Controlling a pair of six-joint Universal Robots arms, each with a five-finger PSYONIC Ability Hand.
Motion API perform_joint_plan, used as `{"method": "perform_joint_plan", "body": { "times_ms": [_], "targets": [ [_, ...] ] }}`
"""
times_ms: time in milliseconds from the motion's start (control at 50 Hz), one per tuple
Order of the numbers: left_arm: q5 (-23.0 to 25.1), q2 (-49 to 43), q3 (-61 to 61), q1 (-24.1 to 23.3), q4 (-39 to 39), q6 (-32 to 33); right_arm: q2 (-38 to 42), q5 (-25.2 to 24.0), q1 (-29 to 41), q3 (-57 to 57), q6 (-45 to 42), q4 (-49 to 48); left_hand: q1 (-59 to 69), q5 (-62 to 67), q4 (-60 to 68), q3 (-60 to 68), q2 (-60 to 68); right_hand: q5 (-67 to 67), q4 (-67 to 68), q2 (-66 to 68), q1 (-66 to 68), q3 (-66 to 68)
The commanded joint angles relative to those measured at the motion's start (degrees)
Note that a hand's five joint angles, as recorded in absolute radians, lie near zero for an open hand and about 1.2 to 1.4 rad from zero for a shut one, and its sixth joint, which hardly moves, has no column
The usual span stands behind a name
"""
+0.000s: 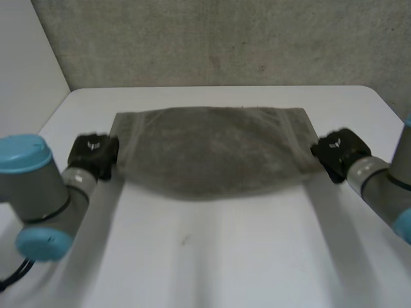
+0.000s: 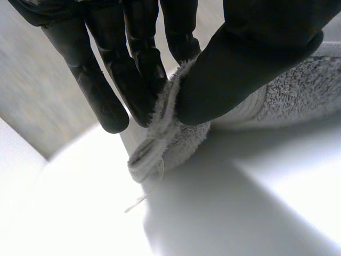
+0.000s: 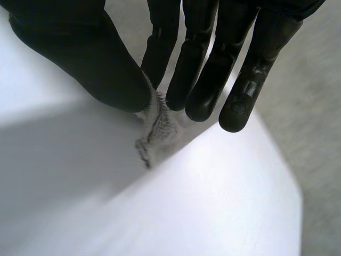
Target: Fold the laundry
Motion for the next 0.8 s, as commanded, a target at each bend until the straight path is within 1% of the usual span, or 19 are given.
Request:
{"method": "perform_joint_plan", "body": {
  "times_ms": [20, 40, 80, 160, 200, 240, 260, 300, 320, 360, 380, 400, 420, 460, 480, 520, 580, 680, 800],
  "targets": [
    [-0.8, 14.9, -10.9, 1.4, -23.6, 10.8, -16.9, -0.5, -7.1, 3.8, -10.6, 26.2, 11.2, 10.8, 10.3, 10.3, 10.2, 13.3, 11.6, 12.4, 24.3, 12.1],
    [-0.8, 14.9, -10.9, 1.4, -23.7, 10.8, -19.8, -0.5, -8.1, 4.0, -12.9, 30.4, 11.2, 10.8, 10.3, 10.3, 10.2, 13.3, 11.6, 12.4, 24.3, 12.1],
    [-0.5, 20.9, -10.7, 1.6, -34.7, 11.3, -21.6, -1.2, -8.4, 3.8, -14.5, 32.6, 11.2, 10.8, 10.3, 10.3, 10.2, 13.3, 11.6, 12.4, 24.3, 12.1],
    [-0.2, 23.9, -8.5, 2.1, -35.6, 11.3, -22.4, -3.9, -8.4, 2.9, -15.8, 31.9, 11.2, 10.8, 10.3, 10.3, 10.2, 13.3, 11.6, 12.4, 24.3, 12.1],
    [-0.2, 23.8, -7.0, 2.3, -33.2, 11.4, -21.1, -5.3, -8.4, 1.5, -13.7, 28.3, 11.2, 10.8, 10.3, 10.3, 10.2, 13.3, 11.6, 12.4, 24.3, 12.1],
    [-0.3, 21.2, -4.4, 1.9, -27.0, 11.2, -18.3, -5.4, -8.3, 1.2, -11.8, 25.5, 11.2, 10.8, 10.3, 10.3, 10.2, 13.3, 11.6, 12.4, 24.3, 12.1],
    [-0.3, 21.1, -4.4, 1.9, -27.0, 11.2, -18.2, -5.4, -8.3, 1.2, -11.8, 25.4, 11.2, 10.8, 10.3, 10.3, 10.2, 13.3, 11.6, 12.4, 24.3, 12.1],
    [-0.5, 14.4, -1.3, 1.3, -21.1, 11.2, -9.5, -4.5, -6.9, -1.0, -9.0, 19.0, 11.2, 10.8, 10.3, 10.3, 10.2, 13.3, 11.6, 12.4, 24.3, 12.1],
    [-0.5, 14.4, -1.2, 1.3, -21.1, 11.2, -9.5, -4.5, -6.9, -1.0, -9.0, 18.9, 11.2, 10.8, 10.3, 10.3, 10.2, 13.3, 11.6, 12.4, 24.3, 12.1],
    [-0.8, 10.9, 1.1, 1.2, -19.1, 11.0, -3.2, -0.6, -3.5, -4.0, -7.7, 12.6, 11.2, 10.8, 10.3, 10.3, 10.2, 13.3, 11.6, 12.4, 24.3, 12.1],
    [-0.8, 7.5, 3.4, 1.2, -17.8, 10.6, -3.1, -0.5, -3.4, -4.0, -7.7, 12.6, 11.2, 10.8, 10.3, 10.3, 10.2, 13.3, 11.6, 12.4, 24.3, 12.1],
    [-0.7, 4.1, 5.6, 1.0, -16.5, 9.9, -0.3, 2.3, -1.4, -5.3, -7.7, 9.7, 11.2, 10.8, 10.3, 10.3, 10.2, 13.3, 11.6, 12.4, 24.3, 12.1],
    [-0.7, 4.1, 5.6, 1.0, -16.5, 9.9, -0.2, 2.4, -1.4, -5.3, -7.7, 9.6, 11.2, 10.8, 10.3, 10.3, 10.2, 13.3, 11.6, 12.4, 24.3, 12.1],
    [-0.7, -1.9, 11.0, 0.4, -14.0, 7.8, 5.9, 7.6, 0.6, -8.2, -7.6, 3.2, 11.2, 10.8, 10.3, 10.3, 10.2, 13.3, 11.6, 12.4, 24.3, 12.1],
    [-0.7, -1.9, 11.1, 0.4, -14.0, 7.8, 5.9, 7.6, 0.6, -8.2, -7.6, 3.1, 11.2, 10.8, 10.3, 10.3, 10.2, 13.3, 11.6, 12.4, 24.3, 12.1],
    [-0.7, -4.7, 13.6, -0.2, -12.2, 6.8, 10.5, 10.0, 1.3, -10.4, -7.7, -4.1, 11.2, 10.8, 10.3, 10.3, 10.2, 13.3, 11.6, 12.4, 24.3, 12.1],
    [-1.1, -9.8, 18.3, -1.0, -7.8, 5.7, 12.3, 10.3, 1.4, -11.1, -7.8, -7.6, 11.2, 10.8, 10.3, 10.3, 10.2, 13.3, 11.6, 12.4, 24.3, 12.1],
    [-1.3, -17.4, 25.4, -1.1, 0.2, 5.7, 17.0, 10.7, 2.4, -13.0, -8.4, -22.4, 11.2, 10.8, 10.3, 10.3, 10.2, 13.3, 11.6, 12.4, 24.3, 12.1],
    [-1.2, -21.0, 30.3, -1.2, 2.7, 5.7, 19.5, 10.8, 2.6, -14.0, -9.1, -29.1, 11.2, 10.8, 10.3, 10.3, 10.2, 13.3, 11.6, 12.4, 24.3, 12.1]
  ]
}}
